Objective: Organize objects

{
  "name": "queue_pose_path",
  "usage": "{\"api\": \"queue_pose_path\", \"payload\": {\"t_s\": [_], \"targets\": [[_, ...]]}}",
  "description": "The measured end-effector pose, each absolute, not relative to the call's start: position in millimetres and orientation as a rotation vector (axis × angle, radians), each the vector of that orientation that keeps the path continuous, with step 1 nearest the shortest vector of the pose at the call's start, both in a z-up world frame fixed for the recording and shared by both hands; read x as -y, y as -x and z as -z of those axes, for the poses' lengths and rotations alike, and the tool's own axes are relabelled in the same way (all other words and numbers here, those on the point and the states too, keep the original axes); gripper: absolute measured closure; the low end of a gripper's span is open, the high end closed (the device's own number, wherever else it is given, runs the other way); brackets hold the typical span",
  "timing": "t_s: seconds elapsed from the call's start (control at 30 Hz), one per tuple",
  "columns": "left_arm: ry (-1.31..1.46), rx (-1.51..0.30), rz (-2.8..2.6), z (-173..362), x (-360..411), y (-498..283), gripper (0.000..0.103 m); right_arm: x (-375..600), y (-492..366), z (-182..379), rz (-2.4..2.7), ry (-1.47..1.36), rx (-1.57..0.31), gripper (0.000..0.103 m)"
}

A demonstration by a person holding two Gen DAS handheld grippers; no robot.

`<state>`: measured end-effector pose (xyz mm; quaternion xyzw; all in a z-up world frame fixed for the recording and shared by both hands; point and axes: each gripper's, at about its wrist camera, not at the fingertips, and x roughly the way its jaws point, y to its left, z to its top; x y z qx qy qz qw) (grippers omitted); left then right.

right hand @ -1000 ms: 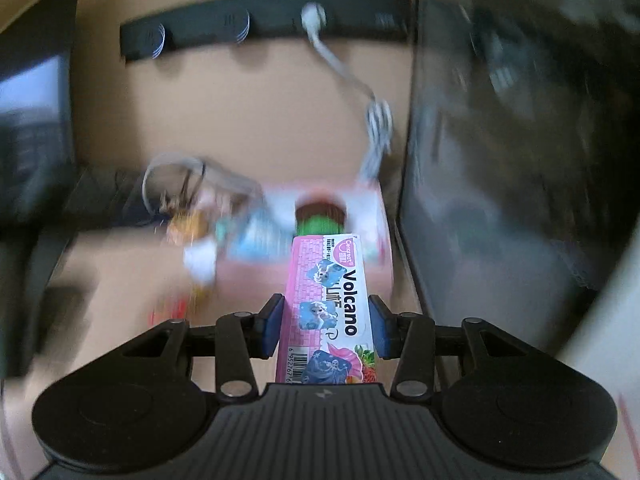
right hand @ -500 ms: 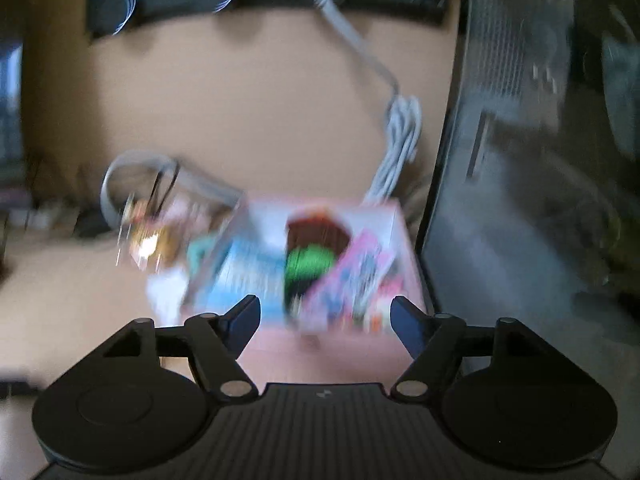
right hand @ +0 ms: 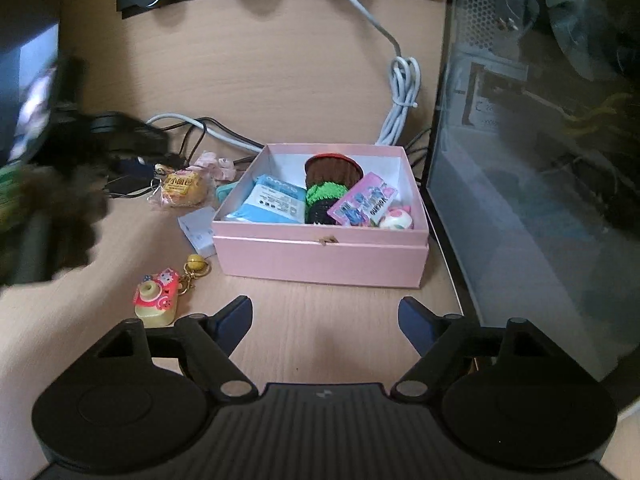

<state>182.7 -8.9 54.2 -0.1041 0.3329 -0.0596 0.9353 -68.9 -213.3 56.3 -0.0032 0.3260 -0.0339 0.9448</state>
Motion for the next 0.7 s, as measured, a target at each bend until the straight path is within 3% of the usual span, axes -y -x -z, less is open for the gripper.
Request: {"api": "queue_pose_path", "payload": {"t_s": [0.27,0.33,0.4,0.57,0.6,0.7], "targets": [[0.050,-0.601,0.097,-34.5,-0.5,-230.4,0.064,196.5,-7.5,-86.3,-0.010,-0.049,-0.676,0.022],[0.076,-0.637,0.205,-34.7,-12.3,-216.6,0.065,188.6,-37.8,-92.4,-0.022,-0.086,-0.680,0.022],[0.167,-0.728,0.364,-28.9,-29.2,-195.1,0.076,179.6,-69.5,-96.9,-0.030,-0.125,-0.683,0.022],[0.235,-0.789,0.477,-27.0,-72.4,-114.1,0.076,141.7,-147.3,-88.5,-0.077,-0.166,-0.729,0.023],[0.257,-0.799,0.478,-27.6,-83.9,-104.6,0.076,131.3,-157.4,-84.8,-0.088,-0.157,-0.738,0.024],[0.311,-0.838,0.435,-26.3,-111.7,-88.7,0.076,85.4,-189.2,-69.0,-0.121,-0.070,-0.734,0.051]]}}
